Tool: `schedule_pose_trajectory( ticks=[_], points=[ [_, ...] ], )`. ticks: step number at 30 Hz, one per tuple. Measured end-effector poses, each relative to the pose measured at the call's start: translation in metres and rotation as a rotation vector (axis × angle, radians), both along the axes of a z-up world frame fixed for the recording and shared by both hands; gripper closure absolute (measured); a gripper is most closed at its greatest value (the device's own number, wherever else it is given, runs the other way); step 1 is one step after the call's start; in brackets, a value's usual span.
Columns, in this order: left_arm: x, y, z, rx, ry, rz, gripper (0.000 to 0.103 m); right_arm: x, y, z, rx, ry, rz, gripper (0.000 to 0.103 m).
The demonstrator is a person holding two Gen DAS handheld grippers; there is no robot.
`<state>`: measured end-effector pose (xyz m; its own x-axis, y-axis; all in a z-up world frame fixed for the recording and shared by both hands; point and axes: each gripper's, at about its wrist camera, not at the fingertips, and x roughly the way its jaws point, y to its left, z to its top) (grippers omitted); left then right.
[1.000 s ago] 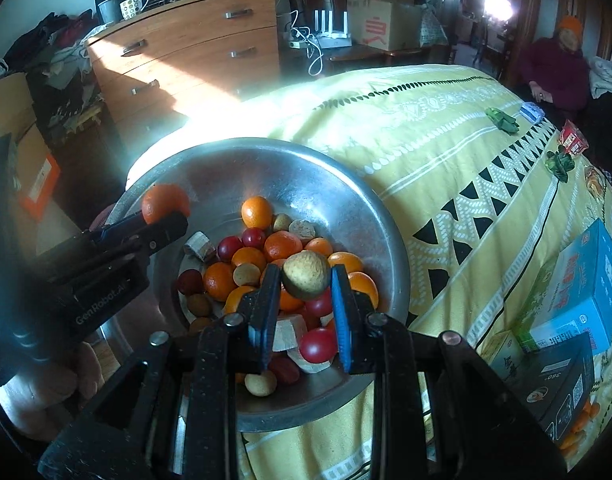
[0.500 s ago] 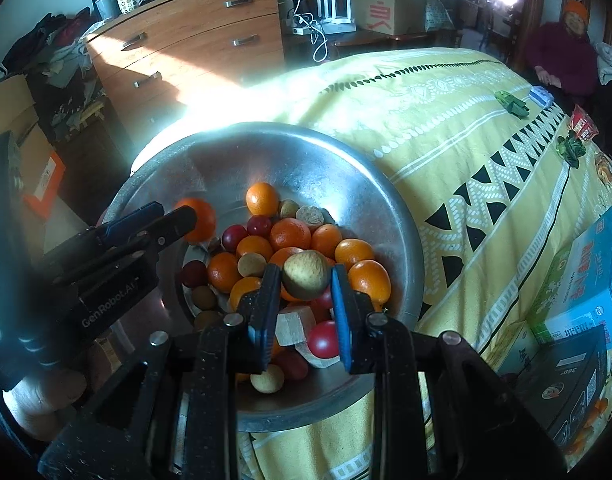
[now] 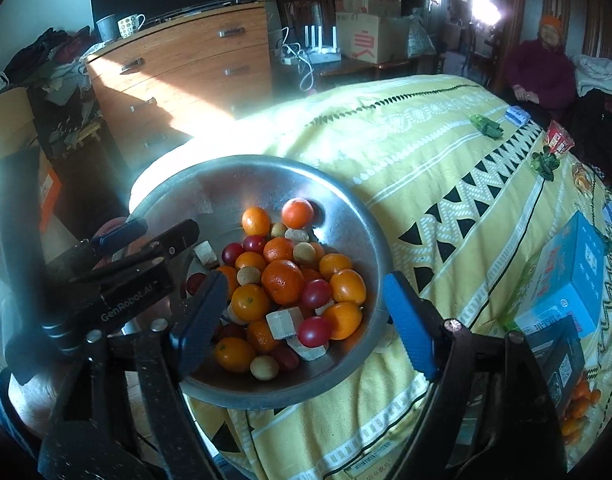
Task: Organize fruits
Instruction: 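Open the left tool to drop the orange while the right drops the kiwi into the bowl, then move both open tools back over the fruit pile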
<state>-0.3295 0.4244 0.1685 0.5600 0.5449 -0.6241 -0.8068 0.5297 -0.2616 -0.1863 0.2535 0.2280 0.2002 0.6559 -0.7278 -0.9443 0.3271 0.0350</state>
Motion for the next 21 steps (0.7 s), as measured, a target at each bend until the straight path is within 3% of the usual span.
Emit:
schedule_pose_trajectory(
  ticks=[5,9,16,21],
  points=[
    [-0.005,-0.021,0.023,0.029,-0.054,-0.016,0.031,-0.006,-0.061,0.032,0.138,-0.067,-0.043,0.022],
    [0.003,-0.047,0.043,0.067,-0.093,-0.057,0.028,0.004,-0.118,0.039,0.191,-0.108,-0.122,0.022],
    [0.043,-0.119,0.074,0.147,-0.139,-0.206,0.026,0.045,-0.209,0.018,0.165,-0.081,-0.324,0.022],
    [0.081,-0.183,0.086,0.195,-0.173,-0.349,0.02,0.07,-0.271,0.004,0.086,-0.14,-0.493,0.022]
  ],
)
